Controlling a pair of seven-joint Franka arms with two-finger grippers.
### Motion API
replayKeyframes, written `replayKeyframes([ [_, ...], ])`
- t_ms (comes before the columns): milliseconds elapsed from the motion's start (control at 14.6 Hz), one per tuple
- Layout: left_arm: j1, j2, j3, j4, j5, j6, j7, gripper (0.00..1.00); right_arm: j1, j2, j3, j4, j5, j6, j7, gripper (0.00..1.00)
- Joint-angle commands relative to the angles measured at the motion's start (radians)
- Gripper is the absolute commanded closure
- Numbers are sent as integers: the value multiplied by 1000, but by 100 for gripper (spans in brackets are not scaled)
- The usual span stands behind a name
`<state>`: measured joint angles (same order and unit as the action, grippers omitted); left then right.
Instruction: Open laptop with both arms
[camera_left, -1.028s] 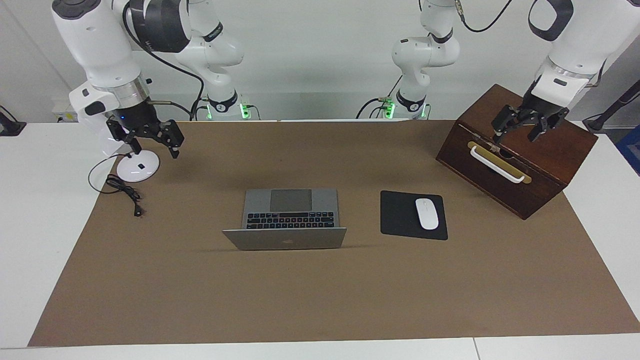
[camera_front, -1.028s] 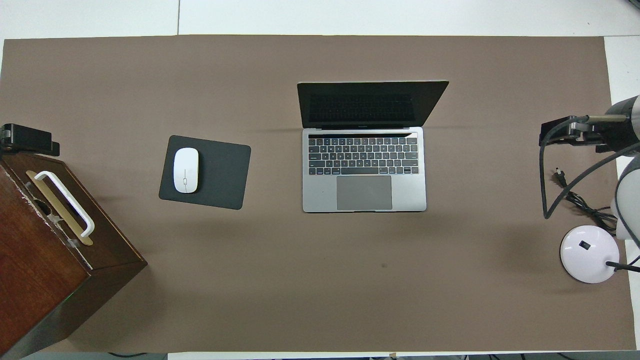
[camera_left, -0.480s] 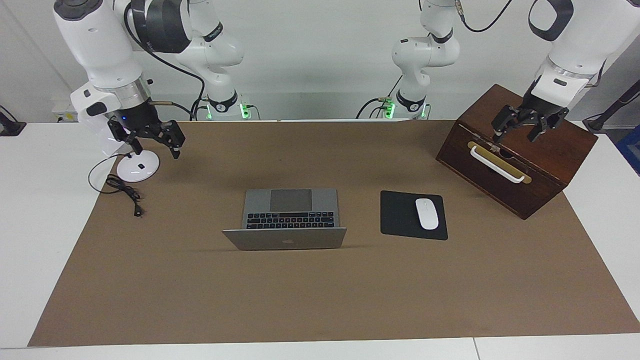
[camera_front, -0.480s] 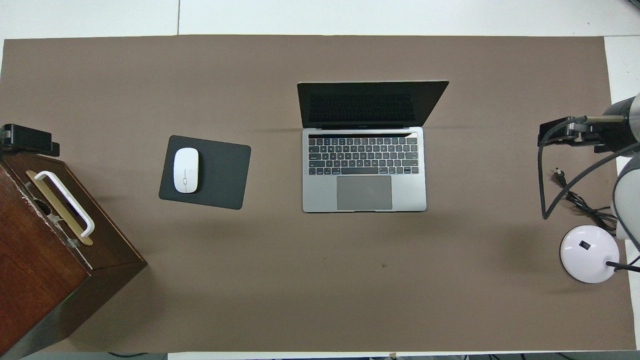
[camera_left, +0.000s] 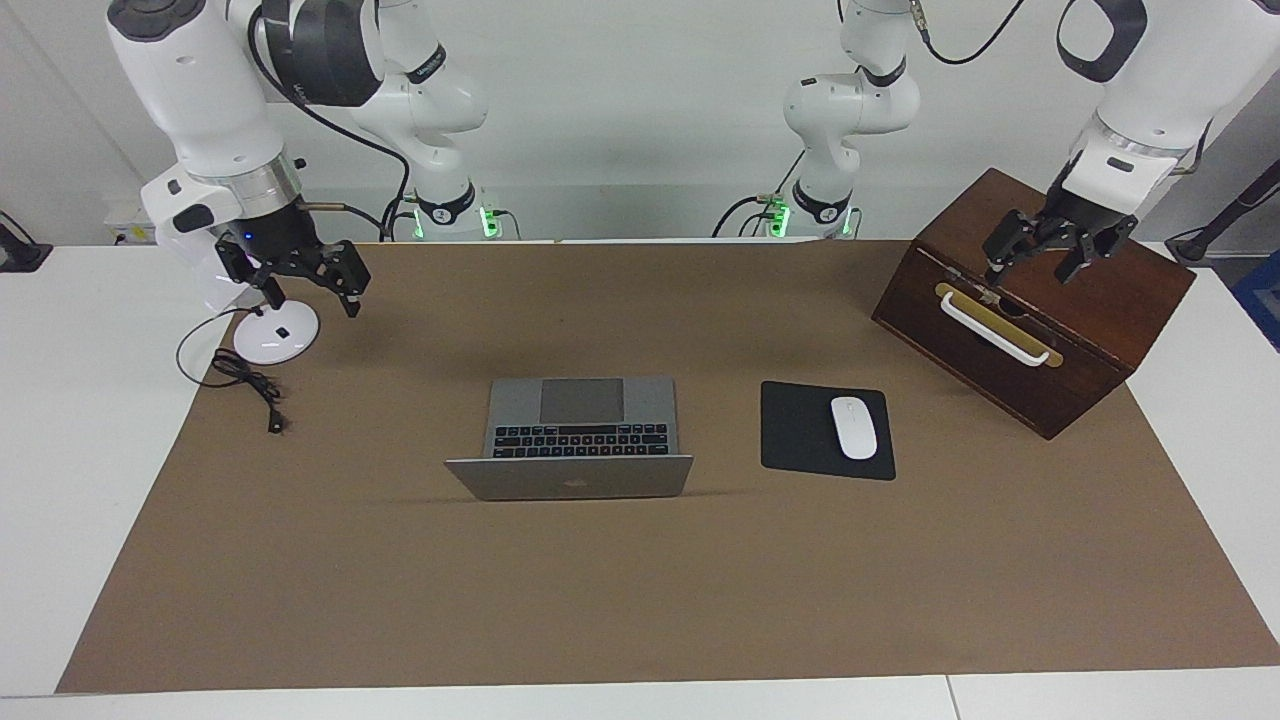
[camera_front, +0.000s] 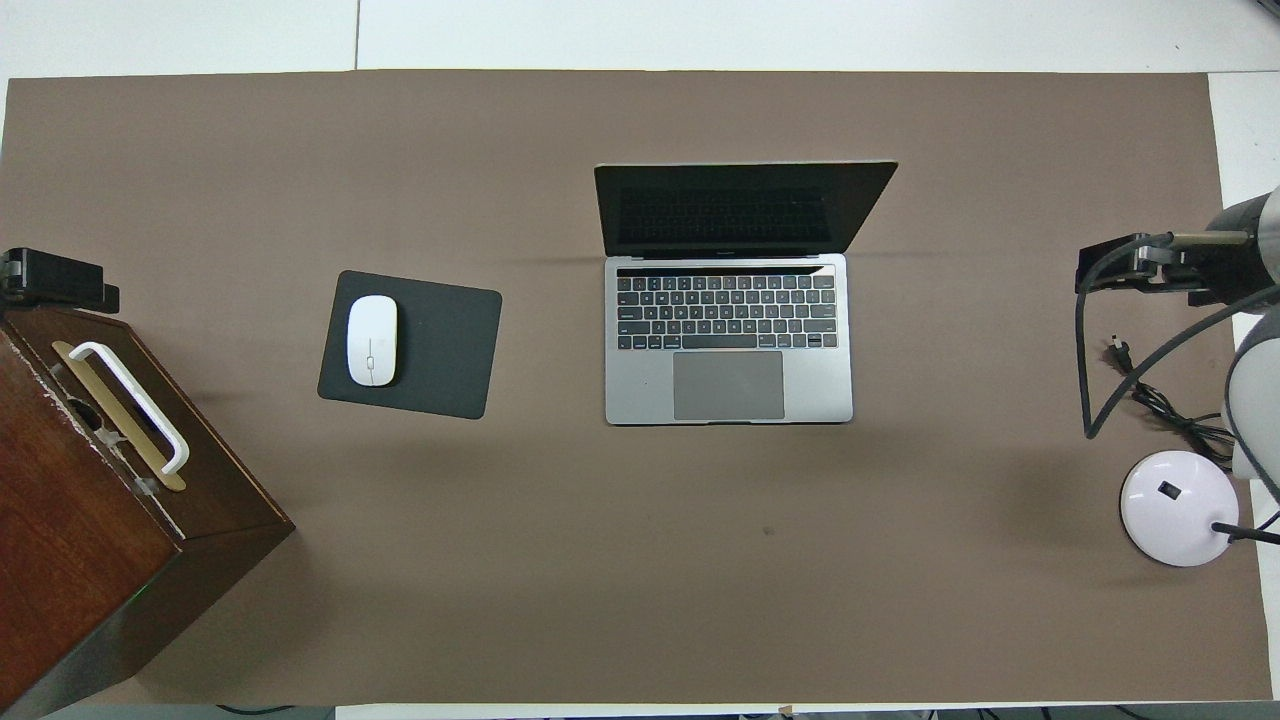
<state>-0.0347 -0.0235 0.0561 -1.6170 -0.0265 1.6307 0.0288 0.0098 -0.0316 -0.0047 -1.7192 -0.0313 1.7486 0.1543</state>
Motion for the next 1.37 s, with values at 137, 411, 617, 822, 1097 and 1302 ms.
replayKeyframes([
  [137,-1,10,1,28,-12,-26,-12,0,-8,-27,5,-36,-2,29,-24,0],
  [411,-2,10,1,28,-12,-25,-12,0,-8,-27,5,-36,-2,29,-24,0],
  [617,1,7,2,22,-12,-22,-10,0,-8,-24,5,-25,-1,28,-38,0],
  [822,2,4,5,17,-10,-25,-10,0,-10,-13,5,10,11,3,-39,0],
  [1097,10,0,7,12,-10,-14,-7,0,-14,6,6,105,17,-98,-39,0],
  [1302,22,0,5,9,-10,-14,-4,0,-16,7,6,136,17,-118,-42,0],
])
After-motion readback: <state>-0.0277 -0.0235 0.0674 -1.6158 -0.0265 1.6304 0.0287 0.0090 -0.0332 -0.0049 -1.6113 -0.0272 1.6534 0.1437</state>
